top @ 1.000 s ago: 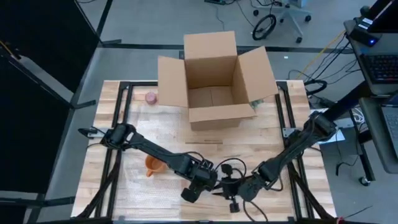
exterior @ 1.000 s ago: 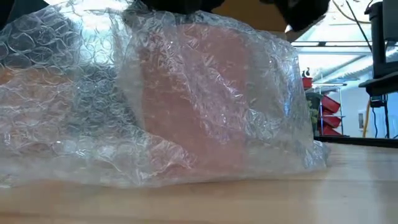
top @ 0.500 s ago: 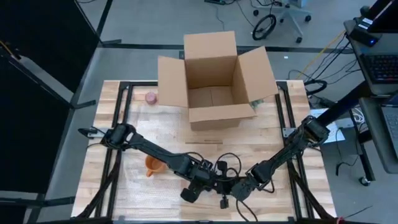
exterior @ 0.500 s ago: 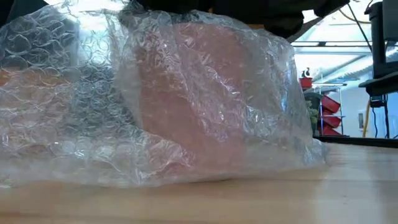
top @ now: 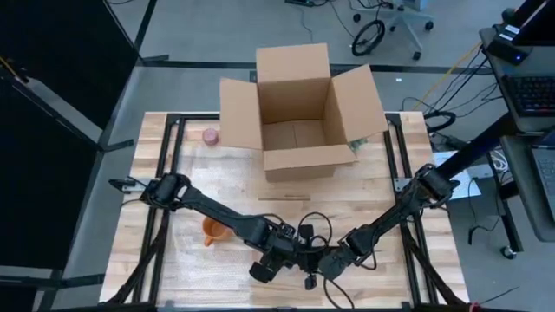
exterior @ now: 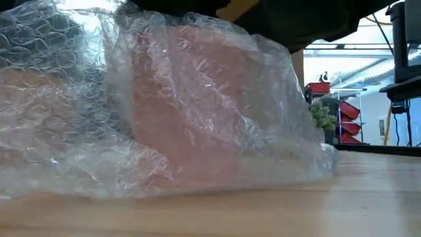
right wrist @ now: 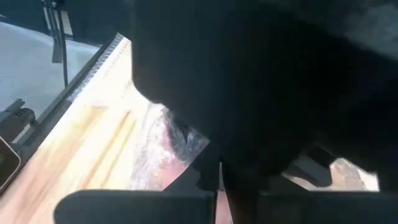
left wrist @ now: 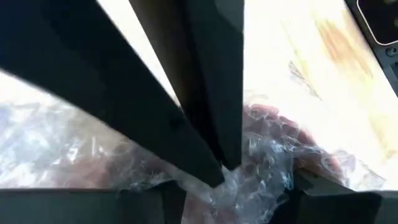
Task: Wrap mug
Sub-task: Wrap the pink cup with the bubble wrap
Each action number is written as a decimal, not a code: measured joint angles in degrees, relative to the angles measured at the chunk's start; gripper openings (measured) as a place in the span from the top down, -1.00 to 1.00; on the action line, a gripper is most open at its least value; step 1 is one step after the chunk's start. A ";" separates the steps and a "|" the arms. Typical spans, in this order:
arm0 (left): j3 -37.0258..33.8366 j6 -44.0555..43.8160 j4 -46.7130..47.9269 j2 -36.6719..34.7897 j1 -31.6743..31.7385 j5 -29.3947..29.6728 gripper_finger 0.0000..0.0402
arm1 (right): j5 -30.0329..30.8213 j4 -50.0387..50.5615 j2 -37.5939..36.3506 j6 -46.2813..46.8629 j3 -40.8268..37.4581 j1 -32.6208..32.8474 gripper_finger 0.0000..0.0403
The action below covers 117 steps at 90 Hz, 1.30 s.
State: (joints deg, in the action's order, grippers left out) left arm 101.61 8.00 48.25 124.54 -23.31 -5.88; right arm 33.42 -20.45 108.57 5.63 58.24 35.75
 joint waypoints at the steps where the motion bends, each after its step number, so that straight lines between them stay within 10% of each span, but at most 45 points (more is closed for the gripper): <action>1: 0.18 -0.01 0.13 0.02 0.00 0.01 0.28 | -0.08 0.03 0.00 -0.03 0.00 0.00 0.98; 66: 6.77 -2.77 8.28 0.23 0.51 1.32 0.27 | -1.73 1.85 -0.19 1.40 -0.02 -0.07 1.00; 117: 9.35 -1.37 12.77 0.01 1.08 1.04 -0.30 | -1.74 1.86 -0.09 1.12 -0.11 -0.02 1.00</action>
State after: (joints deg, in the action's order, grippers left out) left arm 110.96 6.63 61.02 124.55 -22.23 -4.84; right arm 31.68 -18.59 108.49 6.75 58.13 35.73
